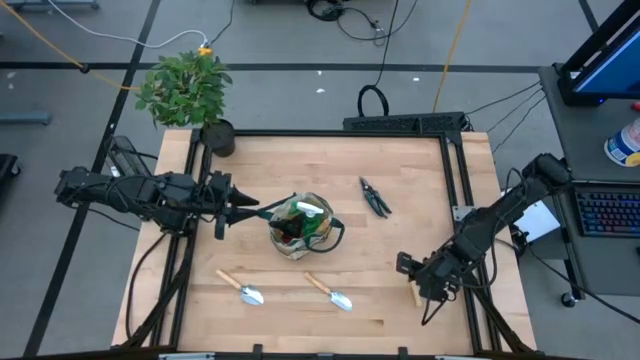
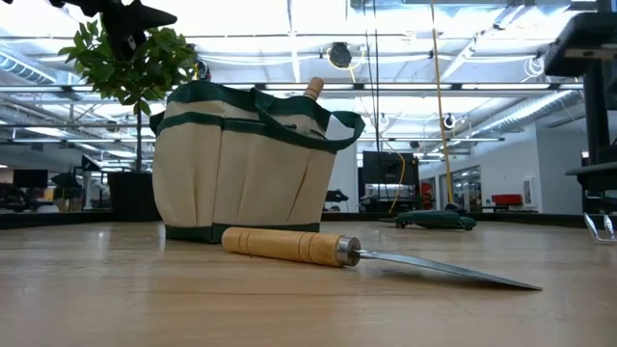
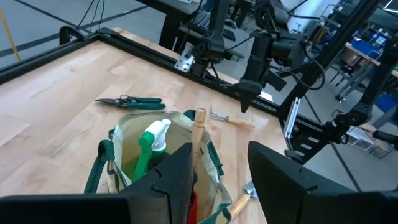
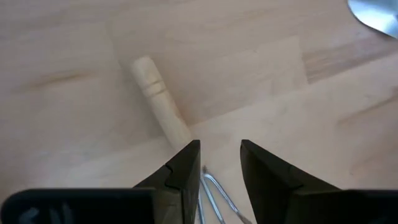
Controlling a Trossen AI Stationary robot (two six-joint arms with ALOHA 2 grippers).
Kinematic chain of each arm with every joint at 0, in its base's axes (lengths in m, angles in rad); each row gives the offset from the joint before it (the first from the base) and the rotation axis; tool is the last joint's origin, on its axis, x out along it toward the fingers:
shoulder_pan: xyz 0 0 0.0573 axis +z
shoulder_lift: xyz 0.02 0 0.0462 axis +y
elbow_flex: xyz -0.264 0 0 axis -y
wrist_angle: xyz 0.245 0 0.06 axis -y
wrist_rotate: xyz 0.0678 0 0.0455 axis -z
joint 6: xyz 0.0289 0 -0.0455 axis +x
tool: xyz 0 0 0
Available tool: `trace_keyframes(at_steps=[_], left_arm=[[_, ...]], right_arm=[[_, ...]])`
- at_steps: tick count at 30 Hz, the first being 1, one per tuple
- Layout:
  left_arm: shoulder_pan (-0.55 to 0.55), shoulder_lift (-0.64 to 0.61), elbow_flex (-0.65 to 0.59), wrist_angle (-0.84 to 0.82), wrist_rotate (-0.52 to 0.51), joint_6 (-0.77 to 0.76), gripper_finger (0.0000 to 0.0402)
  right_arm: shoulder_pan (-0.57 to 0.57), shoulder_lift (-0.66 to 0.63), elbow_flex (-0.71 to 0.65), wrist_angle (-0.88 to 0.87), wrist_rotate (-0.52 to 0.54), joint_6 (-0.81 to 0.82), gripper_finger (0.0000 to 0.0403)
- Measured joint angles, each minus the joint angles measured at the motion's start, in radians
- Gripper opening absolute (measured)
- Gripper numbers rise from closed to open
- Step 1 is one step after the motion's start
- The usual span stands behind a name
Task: Pick & Place Garden tools in Gardening bag
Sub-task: Put the brown hand rake into the gardening bag
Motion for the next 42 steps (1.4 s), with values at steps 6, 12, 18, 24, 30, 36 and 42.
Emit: trace_keyframes(at_steps=[6,12,18,24,30,36,42], left_arm=[[0.0,0.0,0.0,0.0,0.0,-0.005,0.0159],[0.0,0.0,0.0,0.0,-0.001,-0.018,0.0159],[0.0,0.0,0.0,0.004,-0.002,-0.039,0.0159],[0.0,0.0,0.0,0.004,-0.002,-0.049,0.0159],[0.0,0.0,0.0,0.004,-0.002,-0.048,0.0159],[0.0,0.0,0.0,0.003,-0.002,-0.048,0.0159],[0.0,0.001,0.0,0.002,-0.002,-0.048,0.0159]], right_arm=[[0.033,0.0,-0.058,0.058,0.0,-0.001,0.0105],[0.043,0.001,-0.086,0.111,0.0,-0.001,0.0105],[0.043,0.001,-0.118,0.139,0.0,-0.046,0.0105],[0.043,0.001,-0.128,0.142,0.0,-0.087,0.0105],[0.041,0.026,-0.128,0.156,-0.001,-0.105,0.0105],[0.04,0.129,-0.128,0.201,0.0,-0.162,0.0105],[0.04,0.21,-0.124,0.225,0.001,-0.187,0.0104]])
